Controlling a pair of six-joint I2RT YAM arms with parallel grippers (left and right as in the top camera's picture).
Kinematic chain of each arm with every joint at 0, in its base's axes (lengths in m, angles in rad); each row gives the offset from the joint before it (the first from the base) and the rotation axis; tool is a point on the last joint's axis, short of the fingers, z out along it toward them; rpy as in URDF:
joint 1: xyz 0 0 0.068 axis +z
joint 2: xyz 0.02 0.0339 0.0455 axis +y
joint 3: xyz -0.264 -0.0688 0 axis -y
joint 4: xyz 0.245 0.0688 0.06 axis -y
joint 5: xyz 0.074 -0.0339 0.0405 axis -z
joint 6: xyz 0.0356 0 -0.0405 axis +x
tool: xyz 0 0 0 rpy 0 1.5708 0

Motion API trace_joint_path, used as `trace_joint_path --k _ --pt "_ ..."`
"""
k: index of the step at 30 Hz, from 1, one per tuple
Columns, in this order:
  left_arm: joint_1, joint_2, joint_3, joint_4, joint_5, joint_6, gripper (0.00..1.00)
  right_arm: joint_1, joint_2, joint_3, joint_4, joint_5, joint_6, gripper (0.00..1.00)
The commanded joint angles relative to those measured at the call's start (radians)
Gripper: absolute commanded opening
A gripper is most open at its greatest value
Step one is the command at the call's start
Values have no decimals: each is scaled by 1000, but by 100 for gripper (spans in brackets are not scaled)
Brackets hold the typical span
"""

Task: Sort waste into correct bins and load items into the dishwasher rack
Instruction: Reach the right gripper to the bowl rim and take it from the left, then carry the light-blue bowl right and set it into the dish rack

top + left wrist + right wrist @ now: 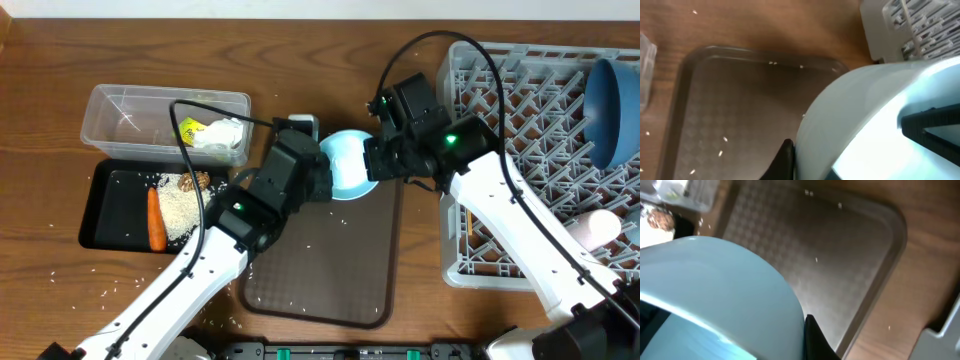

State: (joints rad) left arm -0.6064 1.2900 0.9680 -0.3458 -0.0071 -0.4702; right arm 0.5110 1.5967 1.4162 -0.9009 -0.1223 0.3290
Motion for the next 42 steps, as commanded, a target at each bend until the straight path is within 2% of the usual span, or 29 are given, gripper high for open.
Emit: trace_joint_path --k 1,4,7,16,23,27,30,32,35,38,42 --pt "-1 -31 14 -16 18 6 27 -22 -37 7 34 96 31 1" --pt "-1 -33 14 -16 18 6 77 -22 -61 7 -2 249 61 1" --pt "-1 -46 14 -15 18 6 100 -34 -77 7 -56 387 108 1" --pt "-1 -210 14 -21 21 45 98 -179 -159 9 -175 689 174 1" --pt "0 -304 14 -98 17 70 98 -251 -192 9 -225 1092 171 1" --pt "0 -306 14 -154 17 71 98 -256 -175 9 -252 1159 168 1" --pt "0 -300 14 -177 16 71 98 -256 -140 9 -240 1196 113 1" --pt "0 -294 14 -181 16 71 98 -256 -114 9 -204 1297 42 1" --pt "0 -283 13 -185 17 71 98 -256 -93 10 -67 1460 -103 1" --pt "0 -267 11 -185 16 71 98 -258 -87 10 105 1487 -289 1" --pt "0 -241 11 -185 16 71 98 -241 -85 9 89 1566 -281 1"
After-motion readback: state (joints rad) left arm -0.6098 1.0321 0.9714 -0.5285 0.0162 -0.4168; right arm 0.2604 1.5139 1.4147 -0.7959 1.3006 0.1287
